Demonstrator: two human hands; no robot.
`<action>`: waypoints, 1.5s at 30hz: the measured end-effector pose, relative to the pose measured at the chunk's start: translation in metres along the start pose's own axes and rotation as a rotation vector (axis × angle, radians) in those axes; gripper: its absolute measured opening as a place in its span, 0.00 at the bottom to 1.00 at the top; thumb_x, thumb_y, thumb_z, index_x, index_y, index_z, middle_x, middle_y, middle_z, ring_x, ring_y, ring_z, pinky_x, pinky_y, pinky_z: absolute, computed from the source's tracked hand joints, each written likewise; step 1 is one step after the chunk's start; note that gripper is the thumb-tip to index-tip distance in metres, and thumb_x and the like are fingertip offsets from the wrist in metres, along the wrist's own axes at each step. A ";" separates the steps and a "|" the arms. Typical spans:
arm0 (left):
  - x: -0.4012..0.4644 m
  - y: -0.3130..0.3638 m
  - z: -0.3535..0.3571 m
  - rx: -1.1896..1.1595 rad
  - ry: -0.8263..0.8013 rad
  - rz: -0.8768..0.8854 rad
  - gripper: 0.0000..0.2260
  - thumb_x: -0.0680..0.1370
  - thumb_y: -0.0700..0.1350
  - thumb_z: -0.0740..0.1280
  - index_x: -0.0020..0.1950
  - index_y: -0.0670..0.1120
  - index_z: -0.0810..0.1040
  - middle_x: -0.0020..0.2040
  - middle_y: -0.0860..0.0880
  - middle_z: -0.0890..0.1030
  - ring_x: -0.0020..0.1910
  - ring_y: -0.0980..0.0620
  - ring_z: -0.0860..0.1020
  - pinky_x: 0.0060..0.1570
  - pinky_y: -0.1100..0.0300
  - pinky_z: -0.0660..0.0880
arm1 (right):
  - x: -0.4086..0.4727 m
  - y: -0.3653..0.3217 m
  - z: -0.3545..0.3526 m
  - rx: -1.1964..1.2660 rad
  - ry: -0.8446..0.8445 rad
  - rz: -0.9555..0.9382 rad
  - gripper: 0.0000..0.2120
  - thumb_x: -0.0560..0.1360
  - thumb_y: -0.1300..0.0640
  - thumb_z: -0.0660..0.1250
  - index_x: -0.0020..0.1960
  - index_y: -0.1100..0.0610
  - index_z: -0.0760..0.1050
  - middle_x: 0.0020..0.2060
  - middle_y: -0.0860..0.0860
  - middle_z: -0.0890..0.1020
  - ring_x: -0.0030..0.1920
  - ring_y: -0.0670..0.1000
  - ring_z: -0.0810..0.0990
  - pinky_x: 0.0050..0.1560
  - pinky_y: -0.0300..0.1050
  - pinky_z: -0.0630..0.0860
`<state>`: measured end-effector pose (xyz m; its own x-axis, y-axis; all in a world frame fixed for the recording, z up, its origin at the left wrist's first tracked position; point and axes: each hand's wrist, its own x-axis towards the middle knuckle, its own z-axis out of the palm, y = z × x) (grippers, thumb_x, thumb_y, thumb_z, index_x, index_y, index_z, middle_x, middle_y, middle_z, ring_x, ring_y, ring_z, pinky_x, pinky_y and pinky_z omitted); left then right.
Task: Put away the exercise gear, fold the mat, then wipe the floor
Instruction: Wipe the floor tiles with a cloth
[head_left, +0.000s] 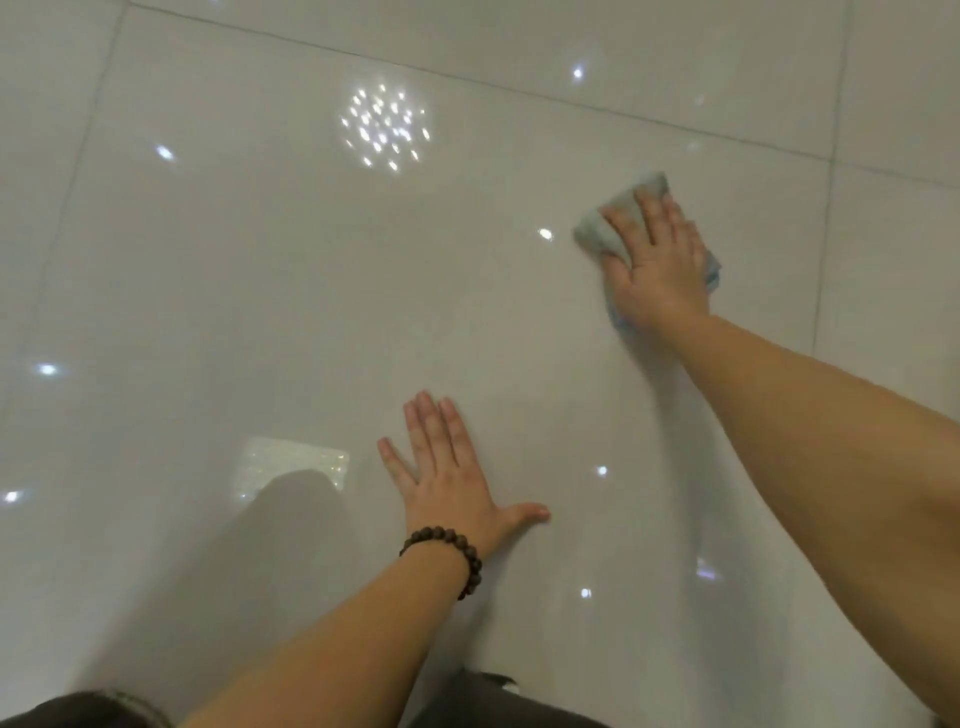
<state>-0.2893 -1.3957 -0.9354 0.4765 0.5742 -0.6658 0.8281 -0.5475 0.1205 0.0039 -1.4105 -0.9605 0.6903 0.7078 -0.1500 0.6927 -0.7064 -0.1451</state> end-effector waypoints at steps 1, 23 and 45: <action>0.001 0.000 0.000 0.003 -0.007 0.004 0.67 0.57 0.83 0.53 0.66 0.38 0.18 0.69 0.37 0.21 0.69 0.39 0.22 0.68 0.31 0.35 | 0.001 -0.003 0.001 0.022 0.022 0.024 0.28 0.74 0.42 0.48 0.74 0.43 0.61 0.77 0.51 0.56 0.76 0.56 0.51 0.75 0.53 0.46; 0.003 -0.001 0.005 0.000 0.053 0.024 0.68 0.54 0.83 0.51 0.69 0.38 0.21 0.73 0.37 0.26 0.71 0.39 0.25 0.68 0.31 0.36 | -0.062 0.025 0.004 0.020 0.028 -0.020 0.27 0.77 0.42 0.52 0.75 0.46 0.58 0.77 0.55 0.56 0.76 0.58 0.51 0.74 0.60 0.50; -0.001 0.001 0.003 -0.004 0.031 0.013 0.68 0.55 0.82 0.56 0.64 0.39 0.16 0.72 0.38 0.25 0.71 0.39 0.25 0.70 0.32 0.37 | -0.249 0.101 0.014 -0.113 -0.164 -0.609 0.23 0.80 0.42 0.49 0.73 0.47 0.62 0.74 0.56 0.62 0.73 0.62 0.60 0.71 0.61 0.57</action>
<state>-0.2895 -1.3986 -0.9363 0.4964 0.5854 -0.6410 0.8226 -0.5531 0.1319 -0.1014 -1.6581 -0.9517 0.1318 0.9661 -0.2219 0.9747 -0.1671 -0.1487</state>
